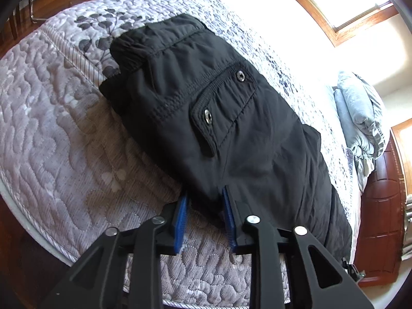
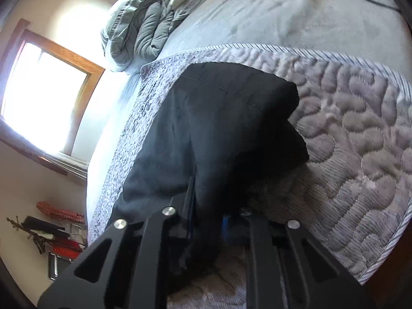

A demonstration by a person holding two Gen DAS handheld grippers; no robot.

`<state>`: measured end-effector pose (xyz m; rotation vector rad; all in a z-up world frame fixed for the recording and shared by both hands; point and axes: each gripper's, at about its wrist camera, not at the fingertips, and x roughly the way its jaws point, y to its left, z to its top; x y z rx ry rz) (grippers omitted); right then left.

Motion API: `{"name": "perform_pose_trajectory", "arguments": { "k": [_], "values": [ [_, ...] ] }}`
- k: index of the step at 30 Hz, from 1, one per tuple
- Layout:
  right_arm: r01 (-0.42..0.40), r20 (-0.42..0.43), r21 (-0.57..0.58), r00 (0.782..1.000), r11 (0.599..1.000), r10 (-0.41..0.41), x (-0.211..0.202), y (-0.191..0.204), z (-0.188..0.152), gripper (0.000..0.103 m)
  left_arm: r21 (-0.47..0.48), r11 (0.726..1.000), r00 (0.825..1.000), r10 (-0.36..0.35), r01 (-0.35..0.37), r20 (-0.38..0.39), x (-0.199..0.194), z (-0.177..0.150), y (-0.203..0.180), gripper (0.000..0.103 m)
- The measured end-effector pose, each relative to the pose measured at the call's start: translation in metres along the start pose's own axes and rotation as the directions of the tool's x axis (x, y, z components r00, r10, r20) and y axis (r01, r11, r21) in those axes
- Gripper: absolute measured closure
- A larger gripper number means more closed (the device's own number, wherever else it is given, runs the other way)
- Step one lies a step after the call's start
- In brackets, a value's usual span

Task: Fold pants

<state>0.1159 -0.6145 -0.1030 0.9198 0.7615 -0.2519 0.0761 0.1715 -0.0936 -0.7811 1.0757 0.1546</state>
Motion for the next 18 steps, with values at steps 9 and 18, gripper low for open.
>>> {"name": "perform_pose_trajectory", "arguments": {
  "k": [9,18],
  "values": [
    [0.134,-0.042,-0.042,0.99,0.99,-0.136,0.011,0.007,-0.001,0.089,0.006,1.0,0.999,0.007,-0.007,-0.036,0.012,-0.007,0.0,0.068],
    [0.176,0.082,-0.223,0.983,0.959,-0.162,-0.017,0.078,-0.001,0.091,0.089,0.989,0.993,0.117,-0.118,0.018,-0.001,-0.011,-0.01,0.019]
  ]
}}
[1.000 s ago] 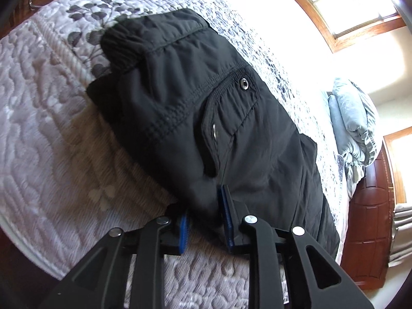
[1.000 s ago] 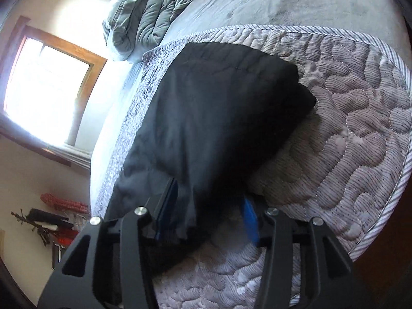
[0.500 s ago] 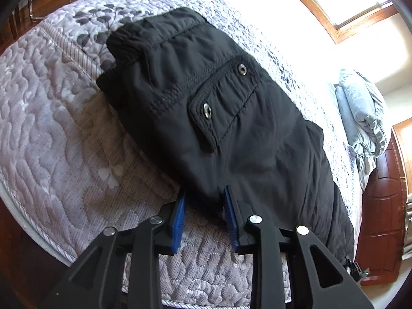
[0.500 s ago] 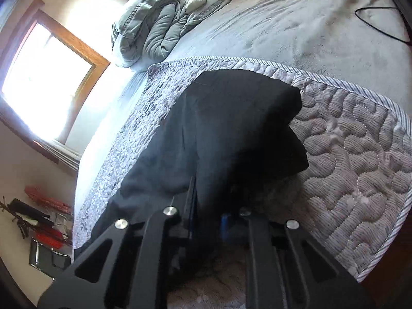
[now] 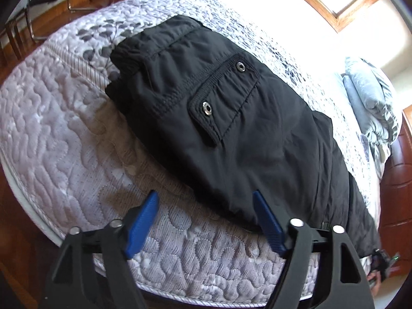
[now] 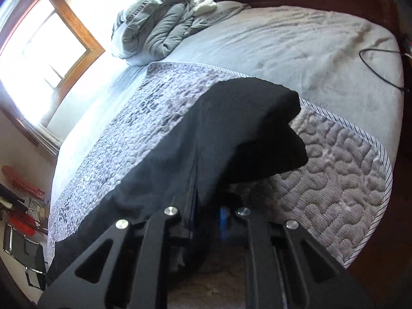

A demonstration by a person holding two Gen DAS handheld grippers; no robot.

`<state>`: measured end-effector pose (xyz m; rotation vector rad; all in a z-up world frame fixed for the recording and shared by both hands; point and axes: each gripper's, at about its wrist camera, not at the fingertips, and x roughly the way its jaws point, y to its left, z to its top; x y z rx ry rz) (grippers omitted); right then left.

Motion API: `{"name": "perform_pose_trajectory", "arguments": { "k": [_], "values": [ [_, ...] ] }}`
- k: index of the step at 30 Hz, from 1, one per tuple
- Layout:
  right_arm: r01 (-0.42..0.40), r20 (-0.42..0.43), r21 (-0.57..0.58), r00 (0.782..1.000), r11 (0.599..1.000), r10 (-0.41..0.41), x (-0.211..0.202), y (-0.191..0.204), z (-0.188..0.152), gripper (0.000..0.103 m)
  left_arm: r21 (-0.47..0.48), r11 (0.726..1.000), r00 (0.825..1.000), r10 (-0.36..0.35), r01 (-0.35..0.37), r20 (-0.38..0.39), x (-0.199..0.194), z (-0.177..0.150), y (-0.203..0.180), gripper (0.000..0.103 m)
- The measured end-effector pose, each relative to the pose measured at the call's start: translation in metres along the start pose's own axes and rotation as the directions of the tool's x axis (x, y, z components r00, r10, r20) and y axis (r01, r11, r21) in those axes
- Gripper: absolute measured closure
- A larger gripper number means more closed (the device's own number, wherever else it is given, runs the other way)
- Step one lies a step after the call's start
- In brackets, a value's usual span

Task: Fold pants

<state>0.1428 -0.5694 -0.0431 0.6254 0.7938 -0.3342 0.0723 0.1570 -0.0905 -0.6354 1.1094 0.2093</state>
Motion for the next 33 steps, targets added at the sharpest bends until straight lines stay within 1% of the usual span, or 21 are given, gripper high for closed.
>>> {"name": "perform_pose_trajectory", "arguments": {
  "k": [1,4,6,9,12,14,17,18,20,22,24,26,30,33],
  "values": [
    [-0.004,0.016,-0.028,1.0,1.0,0.004,-0.005,0.008,0.001,0.091,0.007,1.0,1.0,0.009,-0.009,0.003,-0.001,0.0,-0.001,0.014],
    [-0.023,0.056,-0.139,0.998,0.99,0.031,-0.019,0.042,0.001,0.091,0.027,0.999,1.0,0.016,-0.017,0.016,-0.006,-0.001,-0.003,0.014],
    [-0.043,0.067,-0.205,0.996,0.978,0.057,-0.024,0.067,0.0,0.091,0.038,0.999,1.0,0.02,-0.02,0.015,-0.006,-0.001,-0.004,0.013],
    [-0.058,0.076,-0.31,0.993,0.949,0.086,-0.031,0.101,-0.008,0.092,0.042,0.999,1.0,0.02,-0.021,0.019,-0.008,-0.003,-0.004,0.012],
    [-0.076,0.067,-0.388,0.992,0.918,0.111,-0.033,0.128,-0.02,0.093,0.054,0.998,0.999,0.033,-0.035,0.033,-0.012,-0.006,-0.001,0.012],
    [-0.091,0.055,-0.453,0.99,0.887,0.129,-0.035,0.148,-0.03,0.094,0.066,0.997,0.998,0.041,-0.044,0.04,-0.016,-0.009,0.0,0.012],
    [-0.149,-0.005,-0.537,0.985,0.831,0.173,-0.034,0.176,-0.052,0.094,0.074,0.996,0.998,0.039,-0.042,0.042,-0.02,-0.011,0.002,0.012],
    [-0.152,-0.018,-0.575,0.985,0.804,0.174,-0.033,0.186,-0.062,0.094,0.072,0.997,0.998,0.037,-0.04,0.041,-0.021,-0.011,0.003,0.012],
    [-0.141,-0.027,-0.639,0.987,0.756,0.161,-0.035,0.204,-0.081,0.094,0.063,0.997,0.999,0.03,-0.032,0.04,-0.022,-0.011,0.005,0.012],
    [-0.152,-0.052,-0.682,0.986,0.715,0.16,-0.034,0.216,-0.096,0.094,0.06,0.998,0.999,0.03,-0.032,0.038,-0.023,-0.011,0.006,0.012],
    [-0.172,-0.081,-0.703,0.983,0.69,0.163,-0.031,0.223,-0.108,0.094,0.057,0.998,0.999,0.028,-0.03,0.037,-0.023,-0.012,0.008,0.012],
    [-0.189,-0.113,-0.731,0.981,0.656,0.156,-0.026,0.232,-0.124,0.094,0.052,0.998,0.999,0.025,-0.027,0.036,-0.023,-0.013,0.006,0.012],
    [-0.227,-0.189,-0.788,0.974,0.572,0.126,-0.014,0.247,-0.158,0.094,0.049,0.999,0.999,0.018,-0.02,0.028,-0.02,-0.013,0.008,0.012],
    [-0.227,-0.215,-0.822,0.973,0.522,0.085,-0.006,0.251,-0.18,0.094,0.051,0.998,0.999,0.02,-0.021,0.025,-0.019,-0.014,0.007,0.012]
  ]
}}
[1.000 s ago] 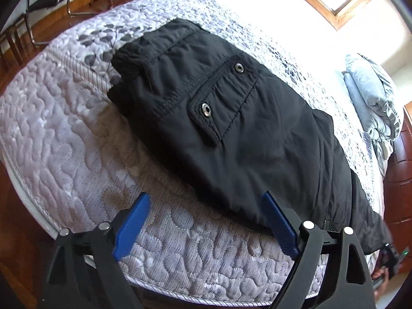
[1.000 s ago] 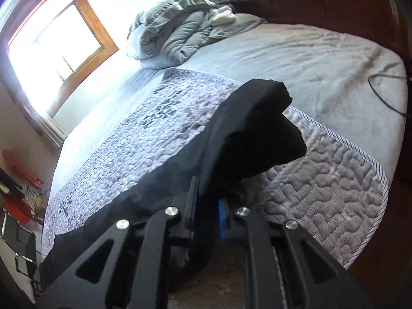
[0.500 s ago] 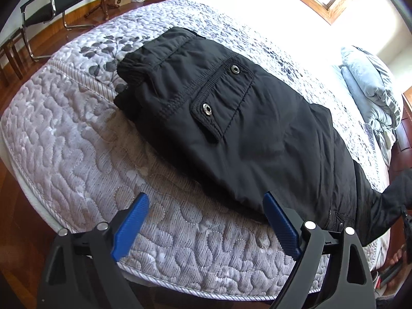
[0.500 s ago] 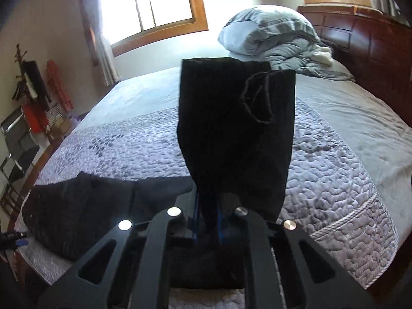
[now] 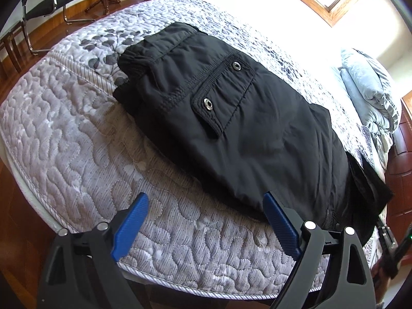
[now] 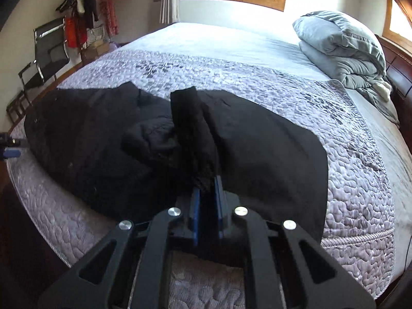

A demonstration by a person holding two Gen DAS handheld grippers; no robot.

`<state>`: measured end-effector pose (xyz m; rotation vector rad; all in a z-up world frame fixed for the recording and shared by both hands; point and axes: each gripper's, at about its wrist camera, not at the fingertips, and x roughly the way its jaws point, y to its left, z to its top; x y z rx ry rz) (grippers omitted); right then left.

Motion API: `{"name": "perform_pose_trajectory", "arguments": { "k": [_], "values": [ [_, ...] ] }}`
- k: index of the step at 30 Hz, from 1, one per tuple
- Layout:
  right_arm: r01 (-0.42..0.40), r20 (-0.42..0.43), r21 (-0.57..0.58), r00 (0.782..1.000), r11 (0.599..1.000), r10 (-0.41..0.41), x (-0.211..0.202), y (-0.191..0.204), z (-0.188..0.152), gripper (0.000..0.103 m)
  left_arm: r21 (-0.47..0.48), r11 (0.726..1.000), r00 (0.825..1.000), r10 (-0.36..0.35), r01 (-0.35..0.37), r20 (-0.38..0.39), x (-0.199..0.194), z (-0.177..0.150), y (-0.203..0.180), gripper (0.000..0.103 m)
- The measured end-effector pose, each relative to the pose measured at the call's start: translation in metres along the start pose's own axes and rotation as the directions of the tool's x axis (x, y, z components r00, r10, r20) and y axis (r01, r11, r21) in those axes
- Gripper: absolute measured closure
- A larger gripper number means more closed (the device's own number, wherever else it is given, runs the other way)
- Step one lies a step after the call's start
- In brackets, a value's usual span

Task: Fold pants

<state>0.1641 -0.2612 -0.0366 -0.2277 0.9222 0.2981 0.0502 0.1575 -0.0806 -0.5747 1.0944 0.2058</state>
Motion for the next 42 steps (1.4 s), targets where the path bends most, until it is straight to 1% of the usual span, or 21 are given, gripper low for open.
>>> {"name": "perform_pose_trajectory", "arguments": {
  "k": [4,9,12,14,18,20,21,22,24,27,29,30,31,32,33,35,36,37,40,42],
  "values": [
    [0.01,-0.029,-0.063,1.0,0.998,-0.012,0.007,0.017,-0.012,0.094,-0.009,1.0,1.0,-0.002,0.002,-0.007,0.003,0.001,0.0,0.012],
    [-0.015,-0.031,-0.153,0.999,0.988,0.01,0.001,0.031,-0.03,0.094,-0.01,1.0,1.0,-0.007,0.007,-0.016,0.008,0.002,-0.001,0.012],
    [-0.029,-0.051,-0.176,0.998,0.984,0.02,0.004,0.032,-0.035,0.094,-0.01,1.0,1.0,-0.01,0.009,-0.025,0.014,0.0,-0.004,0.012],
    [-0.034,-0.072,-0.183,0.997,0.982,0.021,0.012,0.034,-0.038,0.088,-0.013,1.0,0.999,-0.013,0.013,-0.031,0.017,0.0,-0.007,0.012],
    [-0.035,-0.082,-0.177,0.996,0.984,0.021,0.016,0.038,-0.04,0.083,-0.012,1.0,0.999,-0.02,0.02,-0.037,0.019,0.0,-0.011,0.012],
    [-0.036,-0.082,-0.165,0.996,0.986,0.023,0.009,0.036,-0.038,0.07,-0.003,1.0,0.999,-0.018,0.018,-0.031,0.017,0.001,-0.013,0.012],
    [-0.046,-0.076,-0.159,0.997,0.986,0.034,0.002,0.036,-0.036,0.045,-0.001,1.0,1.0,-0.016,0.016,-0.027,0.016,0.002,-0.014,0.012],
    [-0.071,-0.045,-0.16,0.997,0.984,0.065,-0.007,0.038,-0.035,0.026,-0.003,1.0,1.0,-0.018,0.018,-0.025,0.016,0.002,-0.014,0.012],
    [-0.1,0.007,-0.194,0.995,0.976,0.103,-0.023,0.046,-0.034,0.024,-0.013,1.0,0.999,-0.028,0.028,-0.026,0.015,0.004,-0.014,0.012],
    [-0.053,0.041,-0.24,0.997,0.969,0.065,-0.03,0.059,-0.025,0.024,-0.015,0.999,0.999,-0.039,0.038,-0.028,0.016,0.003,-0.014,0.012],
    [-0.035,0.03,-0.274,0.999,0.961,0.045,-0.022,0.065,-0.021,0.026,-0.009,0.999,0.999,-0.041,0.041,-0.031,0.016,0.002,-0.016,0.012],
    [-0.022,0.02,-0.275,0.999,0.961,0.029,-0.014,0.067,-0.02,0.03,-0.008,0.999,0.999,-0.043,0.043,-0.032,0.017,0.002,-0.017,0.012],
    [-0.034,0.008,-0.271,0.999,0.962,0.038,-0.008,0.066,-0.015,0.04,-0.007,0.999,0.998,-0.047,0.047,-0.032,0.016,0.002,-0.018,0.012],
    [-0.056,-0.006,-0.262,0.998,0.964,0.056,-0.002,0.065,-0.013,0.047,-0.005,0.999,0.998,-0.047,0.047,-0.031,0.015,0.002,-0.018,0.012],
    [-0.064,-0.024,-0.245,0.998,0.968,0.06,0.005,0.064,-0.011,0.057,-0.003,0.999,0.999,-0.046,0.046,-0.027,0.015,0.003,-0.019,0.012],
    [-0.104,-0.06,-0.212,0.994,0.972,0.093,0.013,0.06,-0.008,0.069,0.002,0.999,0.999,-0.042,0.042,-0.018,0.012,0.004,-0.019,0.012],
    [-0.114,-0.068,-0.203,0.992,0.973,0.102,0.015,0.061,-0.006,0.08,0.004,0.999,0.999,-0.038,0.038,-0.015,0.01,0.005,-0.018,0.012],
    [-0.106,-0.067,-0.2,0.993,0.974,0.094,0.015,0.062,-0.004,0.086,0.005,0.999,0.999,-0.035,0.035,-0.013,0.01,0.005,-0.017,0.012],
    [-0.079,-0.057,-0.233,0.996,0.969,0.068,0.009,0.069,-0.003,0.091,0.0,1.0,0.999,-0.031,0.031,-0.013,0.008,0.007,-0.014,0.012],
    [-0.11,-0.052,-0.234,0.994,0.966,0.101,0.003,0.071,-0.001,0.092,-0.007,1.0,0.999,-0.03,0.03,-0.013,0.008,0.007,-0.014,0.012]
  ]
}}
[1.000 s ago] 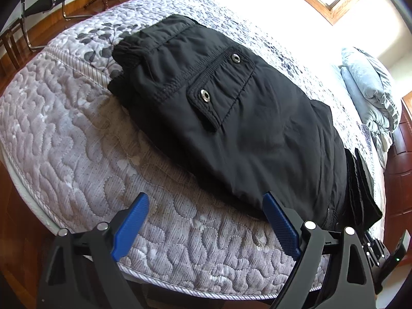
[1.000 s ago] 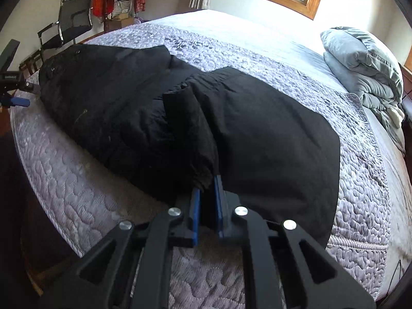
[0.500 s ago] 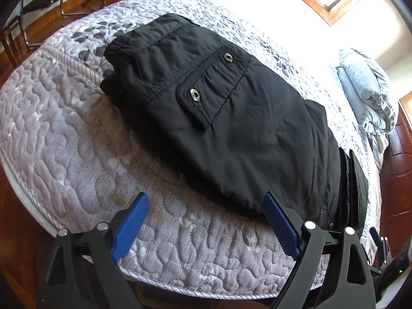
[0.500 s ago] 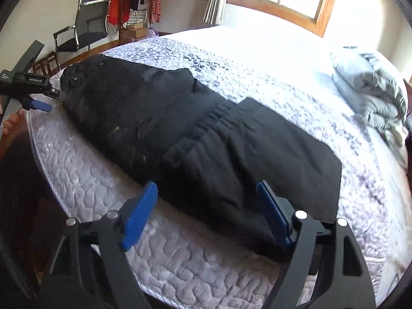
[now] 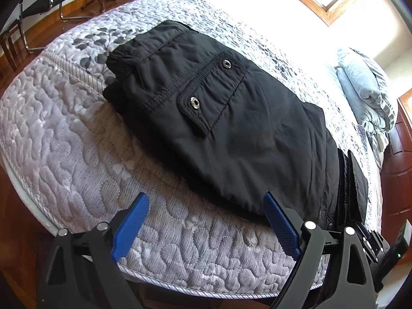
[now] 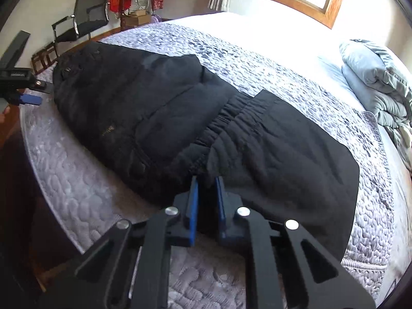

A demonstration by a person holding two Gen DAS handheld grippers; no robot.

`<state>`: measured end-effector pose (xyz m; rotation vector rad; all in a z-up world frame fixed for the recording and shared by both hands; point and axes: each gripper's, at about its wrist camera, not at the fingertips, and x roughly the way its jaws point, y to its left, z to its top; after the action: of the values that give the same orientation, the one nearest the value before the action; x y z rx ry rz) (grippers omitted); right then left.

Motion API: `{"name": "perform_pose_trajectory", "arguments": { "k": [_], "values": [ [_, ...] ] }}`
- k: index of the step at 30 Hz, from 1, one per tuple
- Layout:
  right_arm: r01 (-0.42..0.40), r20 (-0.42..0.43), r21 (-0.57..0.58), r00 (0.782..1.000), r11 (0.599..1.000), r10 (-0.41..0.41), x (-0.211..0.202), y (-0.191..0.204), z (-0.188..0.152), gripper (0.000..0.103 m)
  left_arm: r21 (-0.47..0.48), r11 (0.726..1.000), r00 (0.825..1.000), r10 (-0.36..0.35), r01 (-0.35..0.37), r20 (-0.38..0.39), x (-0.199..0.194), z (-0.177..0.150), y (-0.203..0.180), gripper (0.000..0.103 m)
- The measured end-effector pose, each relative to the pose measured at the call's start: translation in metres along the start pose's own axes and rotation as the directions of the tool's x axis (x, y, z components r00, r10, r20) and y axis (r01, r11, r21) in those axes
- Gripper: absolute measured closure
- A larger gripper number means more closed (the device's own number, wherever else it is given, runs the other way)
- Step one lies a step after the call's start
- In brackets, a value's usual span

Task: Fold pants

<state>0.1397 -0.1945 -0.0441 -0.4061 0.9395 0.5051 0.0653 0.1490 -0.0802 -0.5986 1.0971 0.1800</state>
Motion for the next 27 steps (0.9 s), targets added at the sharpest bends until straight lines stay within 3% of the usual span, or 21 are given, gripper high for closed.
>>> {"name": "perform_pose_trajectory", "arguments": {
  "k": [4,11,14,15,18,21,24,27],
  "values": [
    [-0.014,-0.019,-0.042,1.0,0.999,0.014,0.003,0.009,-0.006,0.092,0.019,1.0,1.0,0.011,-0.012,0.022,-0.006,-0.001,-0.008,0.012],
    [-0.043,-0.046,0.002,0.998,0.999,0.043,0.018,0.008,-0.013,0.089,0.102,0.994,0.996,0.035,-0.044,0.082,-0.021,-0.001,-0.031,0.012],
    [-0.043,-0.049,-0.007,0.998,0.999,0.043,0.018,0.009,-0.011,0.081,0.126,0.99,0.992,0.055,-0.069,0.115,-0.028,0.001,-0.037,0.012],
    [-0.04,-0.05,-0.011,0.998,0.999,0.04,0.016,0.011,-0.01,0.074,0.134,0.987,0.989,0.067,-0.084,0.128,-0.03,0.002,-0.039,0.012],
    [-0.034,-0.045,-0.015,0.998,0.999,0.033,0.012,0.012,-0.008,0.074,0.172,0.977,0.978,0.096,-0.128,0.183,-0.04,0.003,-0.047,0.012],
    [-0.072,-0.023,0.064,0.997,0.995,0.074,0.0,-0.001,-0.009,0.069,0.208,0.965,0.972,0.118,-0.161,0.205,-0.046,0.002,-0.054,0.01],
    [-0.093,0.024,0.175,0.996,0.98,0.09,-0.015,-0.025,-0.011,0.056,0.226,0.96,0.971,0.118,-0.166,0.209,-0.047,0.005,-0.056,0.007],
    [-0.078,0.058,0.279,0.996,0.957,0.065,-0.028,-0.053,-0.02,0.053,0.199,0.977,0.989,0.051,-0.078,0.138,-0.04,0.01,-0.048,0.004]
  ]
}}
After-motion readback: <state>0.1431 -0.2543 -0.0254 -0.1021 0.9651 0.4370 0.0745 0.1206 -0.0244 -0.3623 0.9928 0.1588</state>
